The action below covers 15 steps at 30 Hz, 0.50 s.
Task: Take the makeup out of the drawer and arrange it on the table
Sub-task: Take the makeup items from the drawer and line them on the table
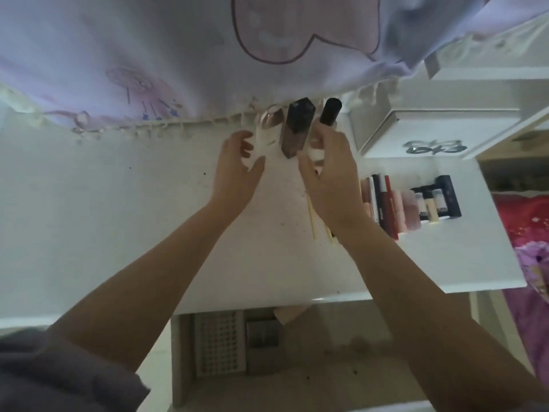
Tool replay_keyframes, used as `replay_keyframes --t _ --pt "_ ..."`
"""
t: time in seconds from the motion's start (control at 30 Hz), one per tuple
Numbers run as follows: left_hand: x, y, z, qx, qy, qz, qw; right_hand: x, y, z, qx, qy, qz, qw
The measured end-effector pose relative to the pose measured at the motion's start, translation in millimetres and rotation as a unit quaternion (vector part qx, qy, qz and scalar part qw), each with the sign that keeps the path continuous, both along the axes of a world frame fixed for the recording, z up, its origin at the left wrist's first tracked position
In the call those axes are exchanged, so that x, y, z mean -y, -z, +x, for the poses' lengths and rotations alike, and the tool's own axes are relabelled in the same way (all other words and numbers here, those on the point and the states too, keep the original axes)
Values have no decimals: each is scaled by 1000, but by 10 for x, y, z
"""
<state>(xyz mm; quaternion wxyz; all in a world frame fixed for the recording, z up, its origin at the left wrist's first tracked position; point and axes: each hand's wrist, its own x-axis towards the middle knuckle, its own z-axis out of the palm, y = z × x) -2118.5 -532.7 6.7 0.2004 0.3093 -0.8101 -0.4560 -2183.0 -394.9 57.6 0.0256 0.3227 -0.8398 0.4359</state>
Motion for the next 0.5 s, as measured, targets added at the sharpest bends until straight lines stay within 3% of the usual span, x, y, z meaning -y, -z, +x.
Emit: replay_keyframes --t 0.03,0.1,0.2,0.27,0.33,0.43,0.5 --pt "-147 -16 273 -20 2 -8 1000 -211 34 164 -49 -47 -14 998" --pt "-555 33 933 -31 44 -17 998 -745 218 635 -61 -177 8 982" --pt "-1256 305 1856 85 165 3 983 -1469 771 1261 -59 -293 173 939" --pt "-1540 623 2146 206 233 -36 950 -1679 1198 1415 -25 -292 330 897" --pt "-1624 932 2181 288 249 -72 922 -1673 1461 1400 9 -261 430 864" --pt "-1627 1269 2022 368 228 -115 894 -1536 1680 1292 -52 -220 449 865" --pt "-1669 1388 1952 414 236 -175 861 -1494 1758 1234 -35 -218 474 852"
